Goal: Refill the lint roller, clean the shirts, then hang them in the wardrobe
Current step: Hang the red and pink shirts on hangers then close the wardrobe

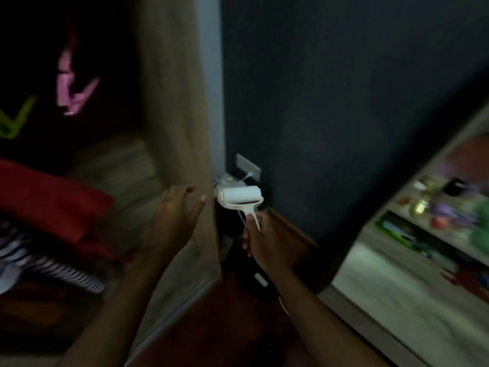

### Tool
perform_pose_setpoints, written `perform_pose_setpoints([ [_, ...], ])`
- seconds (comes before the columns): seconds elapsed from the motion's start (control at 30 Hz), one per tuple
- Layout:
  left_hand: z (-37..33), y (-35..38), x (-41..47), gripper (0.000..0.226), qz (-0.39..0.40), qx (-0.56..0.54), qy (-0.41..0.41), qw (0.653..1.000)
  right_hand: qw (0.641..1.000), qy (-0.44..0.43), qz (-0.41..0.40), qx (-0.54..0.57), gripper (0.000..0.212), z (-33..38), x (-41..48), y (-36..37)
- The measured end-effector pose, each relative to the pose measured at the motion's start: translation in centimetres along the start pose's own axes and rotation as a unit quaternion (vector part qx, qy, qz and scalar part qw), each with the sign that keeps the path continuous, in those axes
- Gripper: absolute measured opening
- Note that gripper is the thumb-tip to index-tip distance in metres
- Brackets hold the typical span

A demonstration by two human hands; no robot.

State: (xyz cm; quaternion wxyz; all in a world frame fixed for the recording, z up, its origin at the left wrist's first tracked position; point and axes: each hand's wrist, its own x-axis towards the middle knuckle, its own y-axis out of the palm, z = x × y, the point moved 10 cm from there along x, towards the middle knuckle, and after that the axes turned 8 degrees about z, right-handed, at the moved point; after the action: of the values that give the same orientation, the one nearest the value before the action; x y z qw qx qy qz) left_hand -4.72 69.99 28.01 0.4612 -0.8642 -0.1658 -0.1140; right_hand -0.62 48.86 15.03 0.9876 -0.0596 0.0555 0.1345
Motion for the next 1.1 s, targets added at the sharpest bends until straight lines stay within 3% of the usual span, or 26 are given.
perform_pose_setpoints([
  [0.2, -13.8, 20.8, 1.1, 0.06, 0.183, -0.067, 0.093, 0.976, 0.978, 0.075, -0.195, 0.03, 0.027, -7.1, -5.2, -20.6],
  [0.33, -21.4, 34.6, -0.3, 0.057, 0.285, -0.059, 0.143, 0.946, 0.946, 0.132, -0.292, 0.055, 0.023, -14.1, -8.8, -31.4],
  [0.43, -27.5, 43.1, -2.5, 0.052, 0.312, -0.03, 0.21, 0.926, 0.917, 0.189, -0.347, 0.059, 0.044, -19.1, -11.3, -37.8],
  [0.5, -31.2, 48.9, -4.6, 0.058, 0.347, -0.012, 0.22, 0.911, 0.896, 0.214, -0.384, 0.063, 0.041, -22.0, -13.1, -42.0],
  [0.67, -33.2, 61.1, -9.2, 0.065, 0.484, 0.048, 0.228, 0.844, 0.869, 0.252, -0.423, 0.057, 0.033, -26.3, -15.5, -47.8],
  [0.8, -32.7, 67.0, -10.4, 0.068, 0.511, 0.106, 0.264, 0.811, 0.853, 0.276, -0.439, 0.051, 0.027, -29.2, -15.9, -50.1],
  [1.1, -31.4, 70.5, -10.7, 0.083, 0.527, 0.15, 0.231, 0.804, 0.853, 0.292, -0.43, 0.046, 0.027, -31.9, -13.7, -50.8],
])
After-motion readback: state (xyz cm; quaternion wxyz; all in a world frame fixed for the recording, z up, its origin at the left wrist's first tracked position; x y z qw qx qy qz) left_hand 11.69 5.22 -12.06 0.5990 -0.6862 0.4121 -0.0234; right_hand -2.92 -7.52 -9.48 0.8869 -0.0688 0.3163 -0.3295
